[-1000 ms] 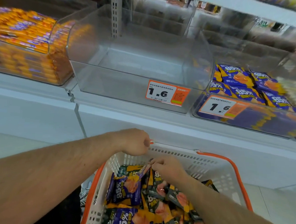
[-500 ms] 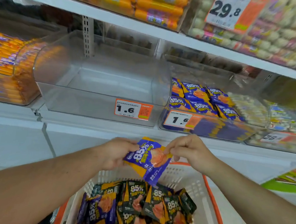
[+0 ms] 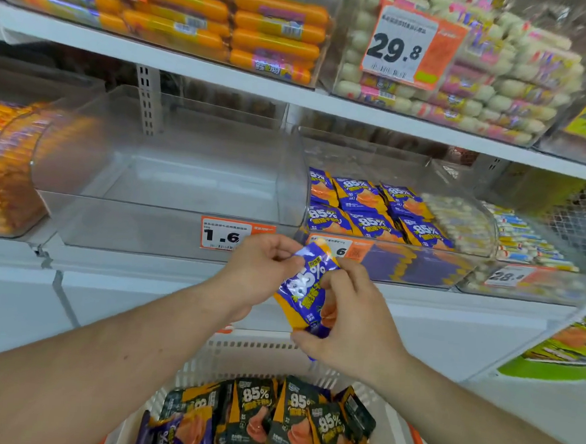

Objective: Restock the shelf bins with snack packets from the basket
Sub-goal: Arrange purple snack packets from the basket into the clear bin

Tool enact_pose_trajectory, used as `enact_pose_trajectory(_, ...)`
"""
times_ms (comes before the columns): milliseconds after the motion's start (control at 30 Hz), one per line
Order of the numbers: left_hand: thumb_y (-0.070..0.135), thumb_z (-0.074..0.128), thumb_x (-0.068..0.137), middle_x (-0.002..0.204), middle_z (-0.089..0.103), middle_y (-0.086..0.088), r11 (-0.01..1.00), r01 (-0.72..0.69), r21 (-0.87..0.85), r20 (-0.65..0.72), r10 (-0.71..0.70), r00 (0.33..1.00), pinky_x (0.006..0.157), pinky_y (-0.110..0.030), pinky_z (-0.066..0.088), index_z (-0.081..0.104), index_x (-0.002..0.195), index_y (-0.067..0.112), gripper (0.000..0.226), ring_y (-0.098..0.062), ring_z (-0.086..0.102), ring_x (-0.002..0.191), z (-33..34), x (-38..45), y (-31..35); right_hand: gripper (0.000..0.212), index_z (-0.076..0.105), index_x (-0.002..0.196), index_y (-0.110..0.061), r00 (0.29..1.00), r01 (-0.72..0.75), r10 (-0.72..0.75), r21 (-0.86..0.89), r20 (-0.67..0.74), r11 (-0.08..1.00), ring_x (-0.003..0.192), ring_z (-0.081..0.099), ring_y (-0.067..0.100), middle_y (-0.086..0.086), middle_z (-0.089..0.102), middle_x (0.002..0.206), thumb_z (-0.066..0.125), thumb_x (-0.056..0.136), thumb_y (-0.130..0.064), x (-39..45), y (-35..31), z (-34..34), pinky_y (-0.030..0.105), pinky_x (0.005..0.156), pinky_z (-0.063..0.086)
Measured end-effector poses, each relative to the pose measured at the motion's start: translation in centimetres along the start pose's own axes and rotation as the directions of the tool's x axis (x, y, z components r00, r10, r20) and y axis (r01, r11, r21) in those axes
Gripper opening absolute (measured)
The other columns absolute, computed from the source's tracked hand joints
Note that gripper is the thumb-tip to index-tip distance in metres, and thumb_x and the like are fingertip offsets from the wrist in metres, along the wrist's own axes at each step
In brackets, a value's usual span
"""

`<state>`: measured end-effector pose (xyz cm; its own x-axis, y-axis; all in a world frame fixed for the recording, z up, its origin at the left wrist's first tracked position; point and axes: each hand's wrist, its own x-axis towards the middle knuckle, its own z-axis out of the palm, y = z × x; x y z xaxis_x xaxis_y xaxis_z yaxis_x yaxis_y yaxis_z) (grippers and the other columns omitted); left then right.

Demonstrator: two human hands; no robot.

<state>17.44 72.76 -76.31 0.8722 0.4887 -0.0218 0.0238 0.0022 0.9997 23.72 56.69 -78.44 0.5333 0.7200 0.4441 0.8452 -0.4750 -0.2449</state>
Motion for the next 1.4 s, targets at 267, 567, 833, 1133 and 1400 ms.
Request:
enact_pose_trajectory(267,0.008,0.060,0.095,0.071,0.071,0.002,0.983,-0.083,-0.162,-0.015,0.082,0.997,0.052,-0.021,0.052,0.067,0.085,0.017,0.015,-0.009,0.063,0.059,1.2,0.7,3.8,0.070,0.047,0.110,-0.024,0.983,-0.069,0.083,0.087,-0.165,0.994,0.127,0.044,0.020,-0.002,0.045,0.128,0.069,0.052,-0.055,1.5,0.5,-2.2,0.031,0.095,0.042)
enact_pose_trajectory(567,0.025,0.068,0.088,0.105,0.061,0.012,0.762,-0.313,0.566,-0.089,0.434,0.896,0.082,-0.031,0.052,0.063,0.125,0.020,0.038,-0.009,0.061,0.084,-2.0,4.8,3.6,0.067,0.052,0.113,-0.029,0.877,-0.428,0.475,0.340,-0.065,0.837,0.097,0.059,0.022,0.001,0.061,0.103,0.077,0.058,-0.056,12.1,4.3,-4.9,0.030,0.074,0.043)
enact_pose_trajectory(833,0.058,0.059,0.087,0.111,0.068,0.021,0.537,-0.117,0.835,-0.040,0.272,0.962,0.086,-0.025,0.048,0.062,0.121,0.036,0.041,-0.008,0.064,0.103,-1.7,4.9,3.4,0.041,0.065,0.091,-0.021,0.794,-0.599,0.597,0.303,0.110,0.741,0.097,0.061,0.025,0.005,0.066,0.100,0.074,0.064,-0.051,23.1,7.1,1.0,0.032,0.075,0.047)
enact_pose_trajectory(1133,0.063,0.052,0.088,0.103,0.073,0.012,0.467,-0.102,0.878,-0.070,0.335,0.940,0.079,-0.028,0.049,0.067,0.107,0.035,0.037,-0.016,0.066,0.101,-1.3,5.8,2.4,0.045,0.069,0.094,-0.007,0.797,-0.584,0.565,0.034,0.213,0.811,0.102,0.063,0.033,0.013,0.064,0.098,0.057,0.089,-0.050,27.0,7.8,6.3,0.030,0.073,0.042)
enact_pose_trajectory(1400,0.063,0.052,0.088,0.101,0.073,0.011,0.476,-0.113,0.872,-0.066,0.342,0.937,0.078,-0.028,0.050,0.068,0.107,0.036,0.037,-0.016,0.066,0.099,-1.3,6.0,2.2,0.040,0.055,0.132,-0.010,0.832,-0.464,0.454,-0.049,0.319,0.884,0.118,0.055,0.036,0.018,0.059,0.128,0.038,0.100,-0.026,26.9,8.1,7.9,0.037,0.096,0.045)
